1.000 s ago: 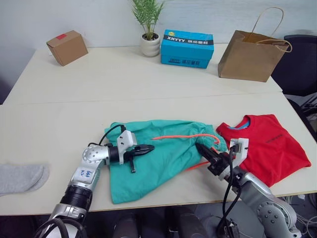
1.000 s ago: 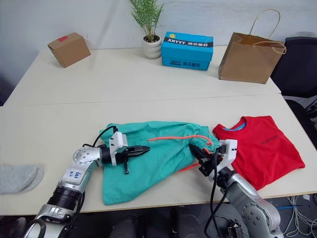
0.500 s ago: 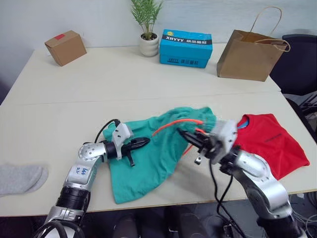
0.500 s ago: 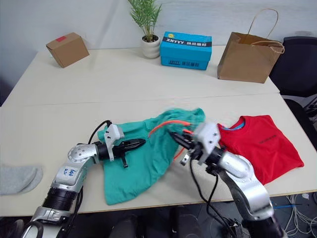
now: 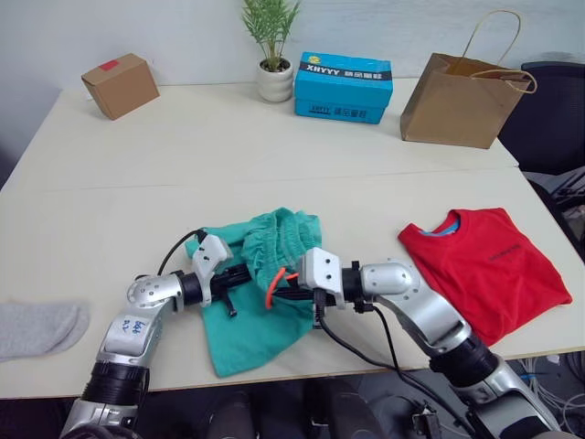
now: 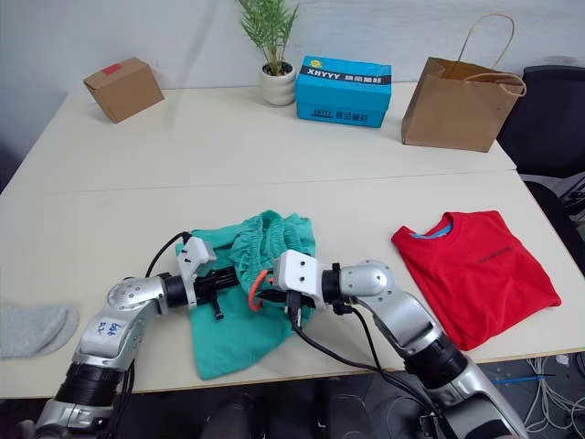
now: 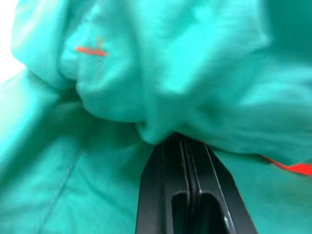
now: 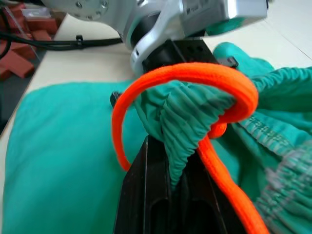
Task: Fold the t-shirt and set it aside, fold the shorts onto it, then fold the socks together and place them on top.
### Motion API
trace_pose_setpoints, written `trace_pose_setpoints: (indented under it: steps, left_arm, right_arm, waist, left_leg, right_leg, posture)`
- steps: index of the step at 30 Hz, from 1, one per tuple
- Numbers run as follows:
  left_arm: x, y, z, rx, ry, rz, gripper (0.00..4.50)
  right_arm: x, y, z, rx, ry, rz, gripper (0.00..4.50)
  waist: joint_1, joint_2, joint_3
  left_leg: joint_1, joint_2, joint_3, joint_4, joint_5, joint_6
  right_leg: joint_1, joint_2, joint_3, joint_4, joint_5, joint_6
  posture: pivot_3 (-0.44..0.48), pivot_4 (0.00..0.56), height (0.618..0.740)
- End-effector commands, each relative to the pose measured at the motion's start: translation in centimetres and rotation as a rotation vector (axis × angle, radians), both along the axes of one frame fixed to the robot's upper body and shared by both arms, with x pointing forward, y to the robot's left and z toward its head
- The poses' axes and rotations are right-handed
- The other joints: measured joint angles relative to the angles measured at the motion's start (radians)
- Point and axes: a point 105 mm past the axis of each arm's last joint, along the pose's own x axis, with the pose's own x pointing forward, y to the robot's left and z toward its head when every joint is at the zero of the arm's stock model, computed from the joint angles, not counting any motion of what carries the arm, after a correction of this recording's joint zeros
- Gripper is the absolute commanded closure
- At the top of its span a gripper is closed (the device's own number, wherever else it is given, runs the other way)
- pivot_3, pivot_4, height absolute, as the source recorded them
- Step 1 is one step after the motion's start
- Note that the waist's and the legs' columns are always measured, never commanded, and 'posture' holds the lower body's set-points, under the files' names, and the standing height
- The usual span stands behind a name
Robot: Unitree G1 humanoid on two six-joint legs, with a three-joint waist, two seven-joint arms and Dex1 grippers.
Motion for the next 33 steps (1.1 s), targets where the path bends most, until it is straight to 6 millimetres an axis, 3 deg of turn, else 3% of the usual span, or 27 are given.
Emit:
trace_pose_setpoints:
  steps: [1,4,5,11,17,20,23,29,31,33]
  left_arm:
    - [0.0,0.6,1.3,-0.018,-0.053,0.016,4.50]
    - [-0.2,1.2,2.0,-0.021,-0.074,0.001,4.50]
    - [-0.5,1.5,2.4,-0.014,-0.085,-0.031,4.50]
    - [-1.7,4.4,4.2,-0.031,-0.015,-0.075,4.50]
    - [-1.9,5.8,6.2,-0.101,-0.085,0.072,4.50]
    - [-2.4,6.4,6.5,-0.163,-0.088,0.143,4.50]
    - [-2.5,7.3,6.9,-0.195,-0.095,0.192,4.50]
    - [-2.1,8.0,9.2,-0.253,-0.156,0.227,4.50]
    - [-2.8,7.8,9.1,-0.245,-0.122,0.197,4.50]
    - [-4.8,7.5,7.4,-0.169,0.012,0.116,4.50]
  right_arm:
    - [-0.4,0.3,0.6,0.018,-0.034,0.041,4.49]
    - [0.3,0.3,1.3,0.047,-0.004,0.013,4.49]
    - [0.2,0.2,1.3,0.034,0.033,0.030,3.96]
    - [-0.9,-0.3,2.2,0.039,0.083,0.145,1.98]
    - [-3.3,0.0,5.3,0.154,0.237,0.326,0.04]
    - [-4.1,-0.3,6.6,0.188,0.423,0.375,0.04]
    - [-4.7,-1.1,5.4,0.048,0.488,0.401,0.04]
    - [-1.7,-0.2,1.2,-0.196,0.213,0.274,0.04]
    - [-1.6,1.0,1.8,-0.143,0.176,0.279,0.04]
    - [-1.4,1.8,2.2,-0.114,0.148,0.271,0.04]
  waist:
    - [0.002,0.000,0.000]
    - [0.000,0.000,0.000]
    - [-0.002,0.000,0.000]
    - [-0.005,0.000,0.000]
    - [-0.008,0.000,0.000]
    - [-0.010,0.000,0.000]
    - [-0.010,0.000,0.000]
    - [-0.013,0.000,0.000]
    - [-0.020,0.000,0.000]
    - [-0.037,-0.001,0.000]
  left_leg:
    - [0.000,0.000,0.000,0.000,0.000,0.000]
    - [0.000,0.000,0.000,0.000,0.000,0.000]
    - [0.000,0.000,0.000,0.000,0.000,0.000]
    - [0.000,0.000,0.000,-0.001,0.001,-0.001]
    - [-0.001,0.000,0.000,-0.001,0.000,0.001]
    - [0.000,0.000,0.000,-0.001,0.000,0.001]
    - [0.000,0.000,-0.001,0.000,0.000,0.001]
    - [0.000,0.000,-0.001,-0.001,-0.002,0.003]
    - [0.000,0.000,-0.001,-0.001,0.000,-0.001]
    - [-0.001,0.000,0.000,-0.001,0.001,-0.002]
  right_leg:
    - [0.000,0.000,0.000,0.000,0.000,0.000]
    - [0.000,0.000,0.000,0.000,0.000,0.000]
    - [0.000,0.000,0.000,0.000,0.000,0.000]
    - [-0.001,0.000,0.000,0.001,0.000,-0.001]
    - [-0.001,-0.001,0.000,0.000,0.000,-0.001]
    - [-0.001,-0.001,0.000,0.001,0.000,-0.001]
    - [0.000,-0.001,-0.001,0.001,0.000,-0.001]
    - [-0.001,-0.001,-0.002,0.001,0.001,-0.003]
    - [-0.001,-0.001,-0.002,0.001,0.001,-0.003]
    - [-0.001,-0.001,-0.002,0.001,0.001,-0.003]
  posture:
    - [0.000,0.150,0.740]
    - [0.000,0.150,0.740]
    - [0.000,0.150,0.740]
    - [0.000,0.150,0.740]
    - [0.000,0.150,0.740]
    - [0.000,0.150,0.740]
    - [0.000,0.150,0.740]
    - [0.000,0.150,0.740]
    - [0.000,0.150,0.740]
    - [0.000,0.150,0.740]
